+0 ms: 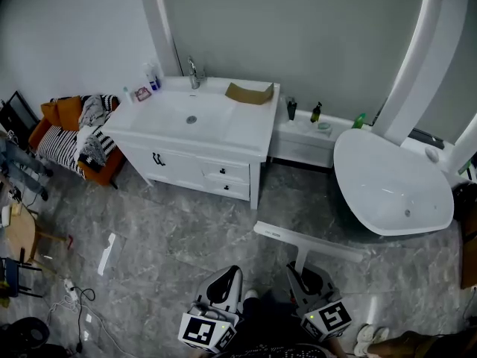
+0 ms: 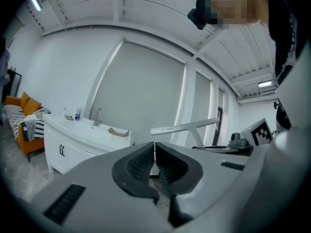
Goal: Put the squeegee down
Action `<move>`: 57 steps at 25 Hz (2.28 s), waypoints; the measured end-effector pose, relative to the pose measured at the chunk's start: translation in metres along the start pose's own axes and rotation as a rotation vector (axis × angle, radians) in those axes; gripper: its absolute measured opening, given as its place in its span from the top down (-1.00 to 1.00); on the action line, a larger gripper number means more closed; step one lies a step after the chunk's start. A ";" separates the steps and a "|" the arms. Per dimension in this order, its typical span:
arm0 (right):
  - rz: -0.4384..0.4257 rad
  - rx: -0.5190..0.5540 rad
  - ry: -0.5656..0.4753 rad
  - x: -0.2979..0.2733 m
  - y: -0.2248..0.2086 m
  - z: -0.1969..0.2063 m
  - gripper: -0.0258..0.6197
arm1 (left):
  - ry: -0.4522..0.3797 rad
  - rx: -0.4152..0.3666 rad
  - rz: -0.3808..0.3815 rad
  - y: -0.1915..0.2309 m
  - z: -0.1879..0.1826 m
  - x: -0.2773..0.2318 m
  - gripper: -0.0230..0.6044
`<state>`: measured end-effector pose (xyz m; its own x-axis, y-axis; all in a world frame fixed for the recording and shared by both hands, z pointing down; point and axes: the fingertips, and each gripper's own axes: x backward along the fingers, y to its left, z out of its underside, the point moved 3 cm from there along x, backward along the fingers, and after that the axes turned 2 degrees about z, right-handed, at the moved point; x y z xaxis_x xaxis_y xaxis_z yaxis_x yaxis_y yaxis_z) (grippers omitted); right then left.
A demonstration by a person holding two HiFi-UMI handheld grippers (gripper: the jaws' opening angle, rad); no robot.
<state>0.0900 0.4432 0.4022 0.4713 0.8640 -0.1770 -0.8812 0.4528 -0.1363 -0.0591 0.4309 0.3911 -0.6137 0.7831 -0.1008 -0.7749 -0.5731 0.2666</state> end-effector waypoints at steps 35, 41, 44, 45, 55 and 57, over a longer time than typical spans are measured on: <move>-0.056 -0.091 0.092 -0.134 -0.149 -0.011 0.77 | 0.062 -0.018 -0.004 0.073 -0.009 -0.183 0.89; -0.090 -0.087 0.122 -0.157 -0.149 -0.007 0.77 | 0.066 -0.015 0.001 0.100 -0.021 -0.201 0.89; -0.085 -0.084 0.130 -0.173 -0.150 -0.010 0.77 | 0.069 -0.013 0.005 0.112 -0.026 -0.212 0.89; -0.078 -0.085 0.133 -0.180 -0.151 -0.012 0.77 | 0.070 -0.012 0.006 0.115 -0.027 -0.215 0.89; -0.016 -0.109 0.100 -0.263 -0.148 -0.048 0.77 | 0.058 -0.025 0.007 0.168 -0.058 -0.244 0.89; -0.001 -0.097 0.089 -0.278 -0.145 -0.053 0.77 | 0.054 -0.058 0.004 0.183 -0.067 -0.249 0.89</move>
<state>0.0885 0.1255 0.4198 0.4775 0.8387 -0.2619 -0.8749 0.4263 -0.2298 -0.0585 0.1152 0.4010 -0.6227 0.7675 -0.1523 -0.7791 -0.5901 0.2114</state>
